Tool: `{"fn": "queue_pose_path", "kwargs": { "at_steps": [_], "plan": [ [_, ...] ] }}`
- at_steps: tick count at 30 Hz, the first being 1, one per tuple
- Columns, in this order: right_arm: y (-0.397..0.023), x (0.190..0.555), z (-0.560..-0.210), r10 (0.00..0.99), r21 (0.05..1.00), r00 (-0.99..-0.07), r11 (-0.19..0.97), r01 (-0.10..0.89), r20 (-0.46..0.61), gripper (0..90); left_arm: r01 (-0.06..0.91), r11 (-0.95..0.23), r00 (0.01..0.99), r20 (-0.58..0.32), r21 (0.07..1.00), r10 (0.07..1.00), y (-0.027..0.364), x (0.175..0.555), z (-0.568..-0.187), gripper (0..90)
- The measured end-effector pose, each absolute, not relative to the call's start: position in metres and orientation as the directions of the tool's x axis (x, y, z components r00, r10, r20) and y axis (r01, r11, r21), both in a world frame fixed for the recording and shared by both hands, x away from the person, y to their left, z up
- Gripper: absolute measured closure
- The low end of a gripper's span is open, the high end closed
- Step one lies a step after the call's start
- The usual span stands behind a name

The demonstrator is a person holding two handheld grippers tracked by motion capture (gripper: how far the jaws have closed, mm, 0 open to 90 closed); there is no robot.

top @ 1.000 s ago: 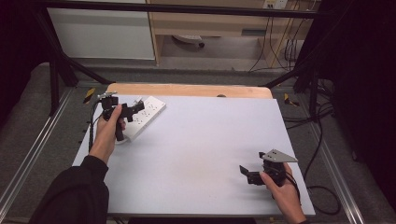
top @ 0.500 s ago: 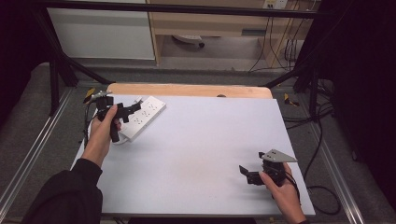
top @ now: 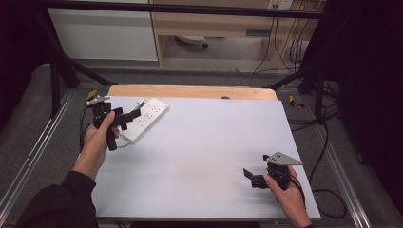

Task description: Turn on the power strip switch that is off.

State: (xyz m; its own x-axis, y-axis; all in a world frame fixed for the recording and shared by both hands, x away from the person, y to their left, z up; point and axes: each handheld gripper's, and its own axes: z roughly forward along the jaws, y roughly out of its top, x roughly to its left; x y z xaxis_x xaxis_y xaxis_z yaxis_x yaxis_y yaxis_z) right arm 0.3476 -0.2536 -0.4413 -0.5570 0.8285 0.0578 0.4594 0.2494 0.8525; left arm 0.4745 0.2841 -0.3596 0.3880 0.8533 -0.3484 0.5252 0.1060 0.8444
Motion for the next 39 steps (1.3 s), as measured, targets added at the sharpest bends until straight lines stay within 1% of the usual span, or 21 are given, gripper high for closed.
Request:
{"fn": "queue_pose_path", "kwargs": {
  "at_steps": [3,19,24,39],
  "plan": [
    [-0.253,0.348,-0.441,0.827,0.851,-0.559,0.250,0.461,0.060,2.4,0.515,0.089,0.396,-0.330,0.852,0.857,0.285,0.467,-0.357,7.3],
    [-0.253,0.348,-0.441,0.826,0.851,-0.561,0.254,0.459,0.056,2.4,0.476,0.079,0.411,-0.301,0.876,0.861,0.288,0.422,-0.360,7.4],
    [-0.253,0.347,-0.441,0.826,0.851,-0.560,0.253,0.460,0.057,2.4,0.458,0.053,0.423,-0.270,0.887,0.865,0.288,0.408,-0.362,7.3],
    [-0.253,0.348,-0.441,0.827,0.850,-0.558,0.250,0.463,0.061,2.4,0.441,0.045,0.434,-0.257,0.896,0.863,0.294,0.368,-0.378,7.3]
  ]
}}
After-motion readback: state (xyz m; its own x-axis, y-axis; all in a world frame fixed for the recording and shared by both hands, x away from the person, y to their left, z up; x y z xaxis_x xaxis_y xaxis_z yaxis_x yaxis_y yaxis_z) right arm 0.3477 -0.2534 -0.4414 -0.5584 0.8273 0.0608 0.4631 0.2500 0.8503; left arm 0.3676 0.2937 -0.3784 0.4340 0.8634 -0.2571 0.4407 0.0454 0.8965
